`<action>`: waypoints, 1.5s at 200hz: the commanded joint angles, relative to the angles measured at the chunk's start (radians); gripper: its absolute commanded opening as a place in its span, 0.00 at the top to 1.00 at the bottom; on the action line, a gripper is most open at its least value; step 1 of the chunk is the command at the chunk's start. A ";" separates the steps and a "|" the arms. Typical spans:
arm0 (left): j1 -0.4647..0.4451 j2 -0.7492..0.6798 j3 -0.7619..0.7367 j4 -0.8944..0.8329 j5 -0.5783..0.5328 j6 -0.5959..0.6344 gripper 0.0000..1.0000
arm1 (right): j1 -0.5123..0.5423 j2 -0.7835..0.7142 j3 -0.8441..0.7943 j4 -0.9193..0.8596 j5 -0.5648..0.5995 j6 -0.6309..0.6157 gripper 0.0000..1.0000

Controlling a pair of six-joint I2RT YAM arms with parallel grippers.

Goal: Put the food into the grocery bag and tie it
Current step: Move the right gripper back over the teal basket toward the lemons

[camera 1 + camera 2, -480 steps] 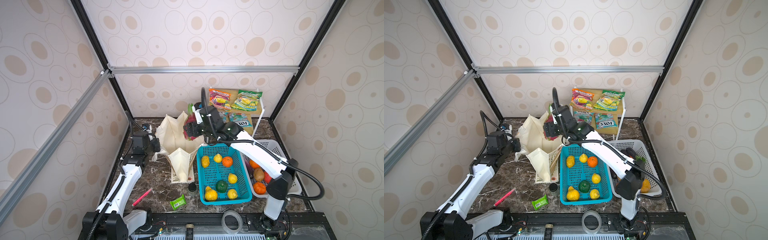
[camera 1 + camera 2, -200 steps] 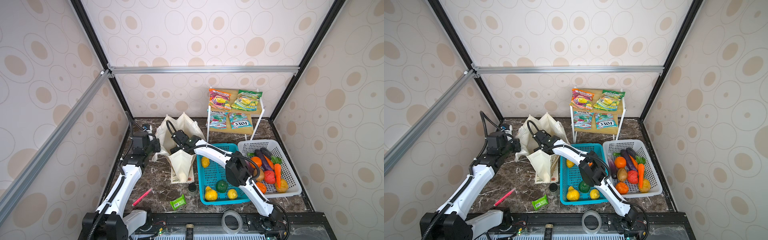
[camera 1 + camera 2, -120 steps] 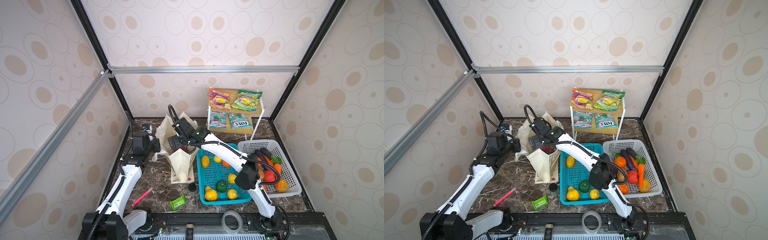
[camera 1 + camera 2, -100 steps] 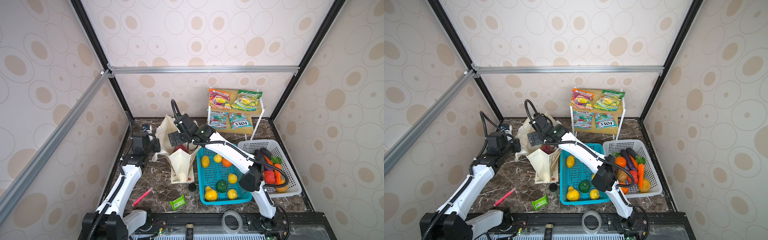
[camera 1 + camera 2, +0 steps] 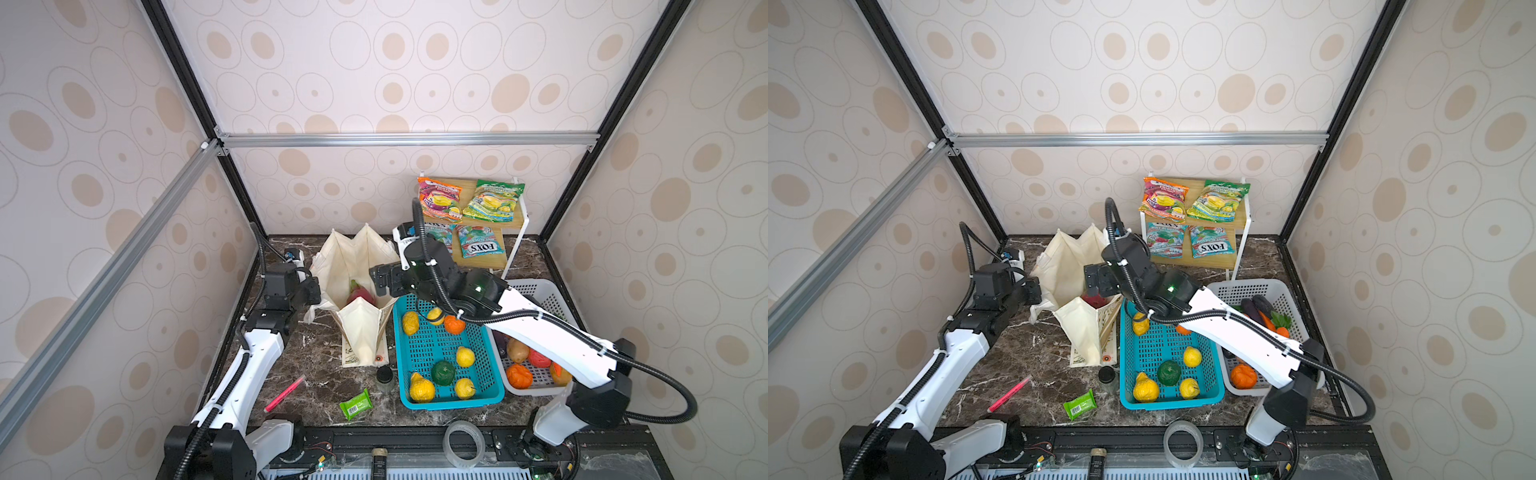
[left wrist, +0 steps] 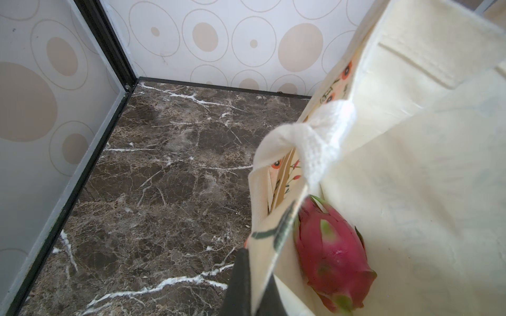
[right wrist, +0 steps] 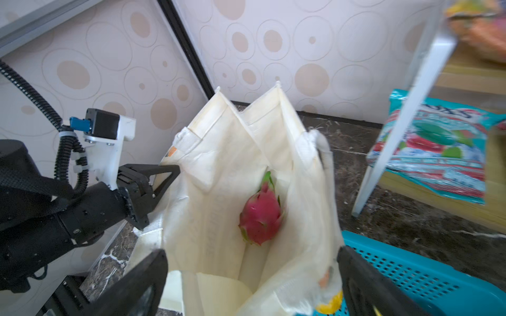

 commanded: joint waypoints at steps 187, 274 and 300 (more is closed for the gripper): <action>0.002 -0.015 0.007 0.015 -0.005 -0.005 1.00 | -0.158 -0.168 -0.612 -0.107 -0.019 0.354 0.14; 0.002 -0.018 0.008 0.010 -0.011 -0.005 1.00 | -0.040 -0.098 -0.697 -0.195 -0.088 0.419 0.15; 0.002 -0.020 0.008 0.009 -0.015 -0.006 1.00 | -0.024 -0.075 -0.724 -0.171 -0.134 0.442 0.14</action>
